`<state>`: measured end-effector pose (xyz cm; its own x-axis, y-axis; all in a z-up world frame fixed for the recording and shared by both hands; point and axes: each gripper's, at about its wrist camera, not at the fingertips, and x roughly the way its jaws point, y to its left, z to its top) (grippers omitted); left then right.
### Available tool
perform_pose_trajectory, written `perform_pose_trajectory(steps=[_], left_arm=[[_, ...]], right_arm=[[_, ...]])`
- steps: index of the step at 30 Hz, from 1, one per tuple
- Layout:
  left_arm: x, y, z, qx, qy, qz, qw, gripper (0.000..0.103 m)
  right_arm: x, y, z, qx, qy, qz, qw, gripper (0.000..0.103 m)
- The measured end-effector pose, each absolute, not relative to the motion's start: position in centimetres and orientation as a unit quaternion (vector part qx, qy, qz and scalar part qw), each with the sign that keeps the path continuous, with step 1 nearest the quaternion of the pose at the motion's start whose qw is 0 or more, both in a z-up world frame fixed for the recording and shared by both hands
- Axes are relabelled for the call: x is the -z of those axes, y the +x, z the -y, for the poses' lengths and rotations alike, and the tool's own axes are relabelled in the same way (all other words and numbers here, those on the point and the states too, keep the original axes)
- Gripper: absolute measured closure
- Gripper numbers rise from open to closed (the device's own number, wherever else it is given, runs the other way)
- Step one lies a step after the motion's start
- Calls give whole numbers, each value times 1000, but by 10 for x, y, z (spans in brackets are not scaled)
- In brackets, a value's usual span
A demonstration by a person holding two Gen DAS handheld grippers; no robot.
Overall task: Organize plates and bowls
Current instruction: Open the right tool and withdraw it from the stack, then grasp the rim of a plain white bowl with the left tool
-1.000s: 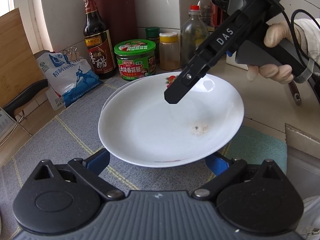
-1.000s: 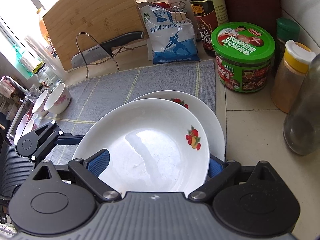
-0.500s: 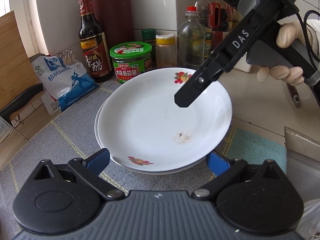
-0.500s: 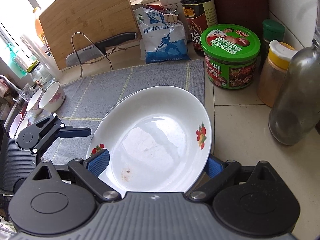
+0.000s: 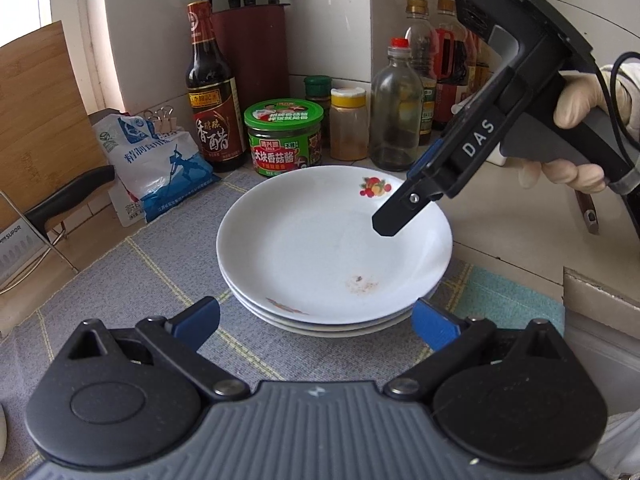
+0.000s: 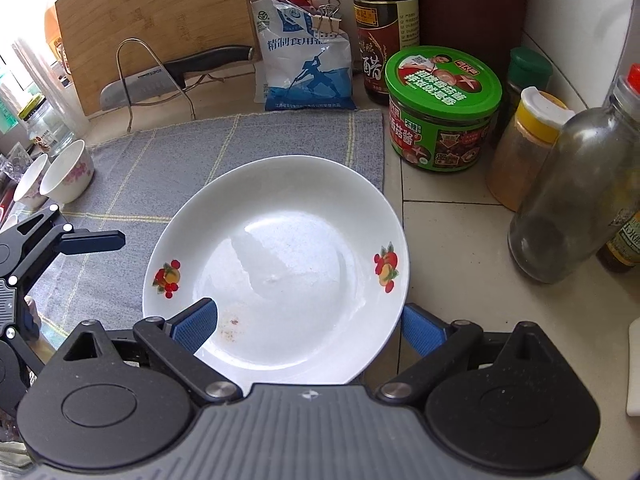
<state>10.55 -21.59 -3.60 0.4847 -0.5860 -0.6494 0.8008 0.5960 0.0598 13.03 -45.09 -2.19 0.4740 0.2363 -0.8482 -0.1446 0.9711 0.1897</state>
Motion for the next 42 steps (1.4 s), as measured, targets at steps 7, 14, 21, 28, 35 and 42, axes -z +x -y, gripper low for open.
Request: perform_pose_trajectory(steps=[7, 14, 21, 28, 35, 42], left_arm=[[26, 97, 195, 391, 167, -283, 860, 1], [6, 87, 159, 335, 141, -257, 895, 1], [-10, 81, 113, 277, 119, -260, 917, 1], [-18, 61, 55, 224, 90, -267, 933, 1], [-16, 49, -10, 166, 55, -286, 942, 1], [-9, 47, -69, 107, 57, -306, 944, 1]], right_arm=[[4, 118, 426, -115, 0, -465, 878, 0], [-11, 105, 392, -116, -42, -413, 902, 0], [-27, 93, 346, -134, -65, -360, 921, 0], [-31, 81, 283, -158, -89, -311, 933, 0], [-27, 78, 215, -221, -94, -304, 922, 0], [-11, 74, 140, -281, -124, -310, 900, 0]])
